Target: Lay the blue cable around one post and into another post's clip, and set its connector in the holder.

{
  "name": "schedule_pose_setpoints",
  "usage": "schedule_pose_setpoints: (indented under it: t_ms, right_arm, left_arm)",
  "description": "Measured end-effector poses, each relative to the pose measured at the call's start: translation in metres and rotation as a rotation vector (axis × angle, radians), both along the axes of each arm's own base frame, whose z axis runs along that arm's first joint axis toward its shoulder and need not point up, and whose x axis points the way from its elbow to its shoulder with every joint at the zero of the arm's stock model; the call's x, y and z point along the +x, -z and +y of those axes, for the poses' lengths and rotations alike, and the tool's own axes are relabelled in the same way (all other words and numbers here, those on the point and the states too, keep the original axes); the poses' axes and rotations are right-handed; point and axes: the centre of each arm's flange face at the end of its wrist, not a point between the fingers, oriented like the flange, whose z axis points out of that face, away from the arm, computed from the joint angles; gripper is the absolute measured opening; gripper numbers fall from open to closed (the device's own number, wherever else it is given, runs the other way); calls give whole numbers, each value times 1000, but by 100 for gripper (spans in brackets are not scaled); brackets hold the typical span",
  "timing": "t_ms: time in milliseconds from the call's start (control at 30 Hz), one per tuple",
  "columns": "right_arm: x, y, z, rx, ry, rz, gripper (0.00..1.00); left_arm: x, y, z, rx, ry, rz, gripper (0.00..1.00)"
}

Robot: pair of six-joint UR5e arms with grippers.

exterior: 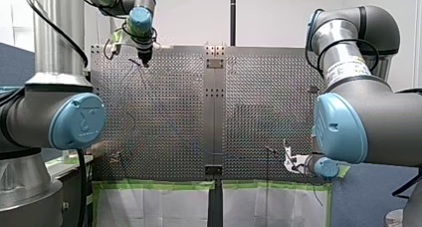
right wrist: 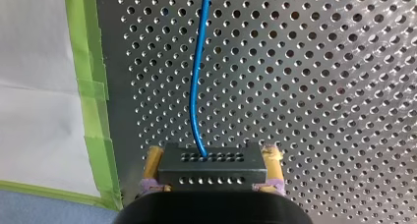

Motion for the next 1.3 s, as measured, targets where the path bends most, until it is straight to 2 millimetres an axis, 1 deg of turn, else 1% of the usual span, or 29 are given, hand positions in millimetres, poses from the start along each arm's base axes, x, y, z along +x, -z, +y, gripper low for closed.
schedule_pose_setpoints:
  t_ms: [367, 500, 667, 867, 1100, 1200, 1300]
  right_arm:
    - [-2, 0, -1, -3, 4, -3, 28]
    - [-4, -1, -3, 0, 11, -7, 28]
    - [-5, -1, -5, 1, 18, -8, 28]
    - [-6, -1, -6, 1, 19, -7, 28]
    - [-4, -1, -5, 1, 16, -4, 28]
    - [-3, -2, -5, 0, 15, -4, 28]
    - [-3, -1, -5, 1, 14, -4, 28]
  left_arm:
    - [0, 75, -34, -32, -23, 63, 100]
    - [-5, 108, -48, -40, -34, 88, 100]
    - [-13, 138, -60, -45, -45, 110, 100]
    - [-25, 178, -79, -66, -21, 144, 100]
    - [-47, 228, -103, -104, 39, 200, 100]
    - [-57, 247, -112, -121, 65, 222, 100]
    - [-64, 262, -123, -146, 98, 236, 100]
